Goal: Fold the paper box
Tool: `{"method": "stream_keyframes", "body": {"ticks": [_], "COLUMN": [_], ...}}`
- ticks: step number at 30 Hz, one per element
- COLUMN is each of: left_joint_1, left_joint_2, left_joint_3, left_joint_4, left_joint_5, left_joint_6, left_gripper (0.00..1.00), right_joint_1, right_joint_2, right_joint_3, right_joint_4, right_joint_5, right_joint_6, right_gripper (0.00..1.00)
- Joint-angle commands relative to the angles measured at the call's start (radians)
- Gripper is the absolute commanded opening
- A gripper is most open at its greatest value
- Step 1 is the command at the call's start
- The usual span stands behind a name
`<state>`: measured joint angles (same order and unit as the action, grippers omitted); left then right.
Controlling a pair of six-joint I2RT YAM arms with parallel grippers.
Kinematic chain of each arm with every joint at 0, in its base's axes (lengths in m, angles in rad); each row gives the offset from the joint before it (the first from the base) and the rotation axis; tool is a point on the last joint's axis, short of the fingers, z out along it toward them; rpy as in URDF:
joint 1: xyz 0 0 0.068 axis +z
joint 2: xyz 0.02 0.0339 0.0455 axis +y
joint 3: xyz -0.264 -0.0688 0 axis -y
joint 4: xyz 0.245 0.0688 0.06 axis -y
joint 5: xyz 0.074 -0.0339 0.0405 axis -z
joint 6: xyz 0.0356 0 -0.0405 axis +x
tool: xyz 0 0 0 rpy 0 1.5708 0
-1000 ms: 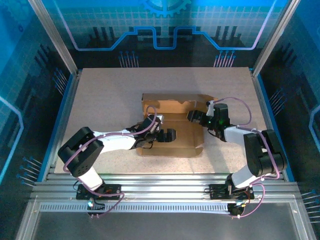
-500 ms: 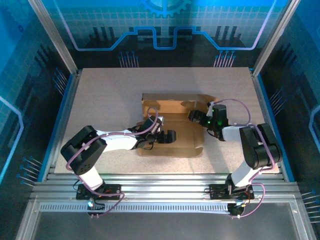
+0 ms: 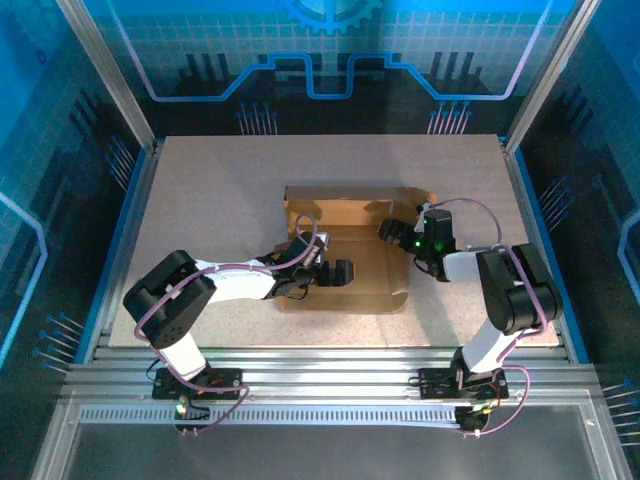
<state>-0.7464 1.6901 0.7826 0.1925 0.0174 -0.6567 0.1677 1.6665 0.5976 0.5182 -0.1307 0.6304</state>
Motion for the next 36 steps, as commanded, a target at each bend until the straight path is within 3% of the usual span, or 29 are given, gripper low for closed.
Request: {"method": "stream_keyframes", "body": {"ticks": [1,9,36], "left_joint_1": [-0.013,-0.019,-0.042], "left_joint_2": [0.034,0.036,0.037], "left_joint_3": [0.013,0.012,0.009], "left_joint_4": [-0.010,-0.004,0.004], "left_joint_5": [-0.004,-0.006,-0.016], "left_joint_6": [-0.023,-0.024,-0.024], "left_gripper": [0.99,0.99,0.99], "right_joint_1": [-0.012,0.002,0.117], "right_joint_2": [-0.009,-0.003,0.033], "right_joint_3": [-0.002,-0.002,0.071], "right_joint_4": [0.011,0.104,0.102], "right_joint_5": [0.027,-0.086,-0.135], "right_joint_6": [0.018,-0.001,-0.003], "right_gripper": [0.99,0.98,0.96]}}
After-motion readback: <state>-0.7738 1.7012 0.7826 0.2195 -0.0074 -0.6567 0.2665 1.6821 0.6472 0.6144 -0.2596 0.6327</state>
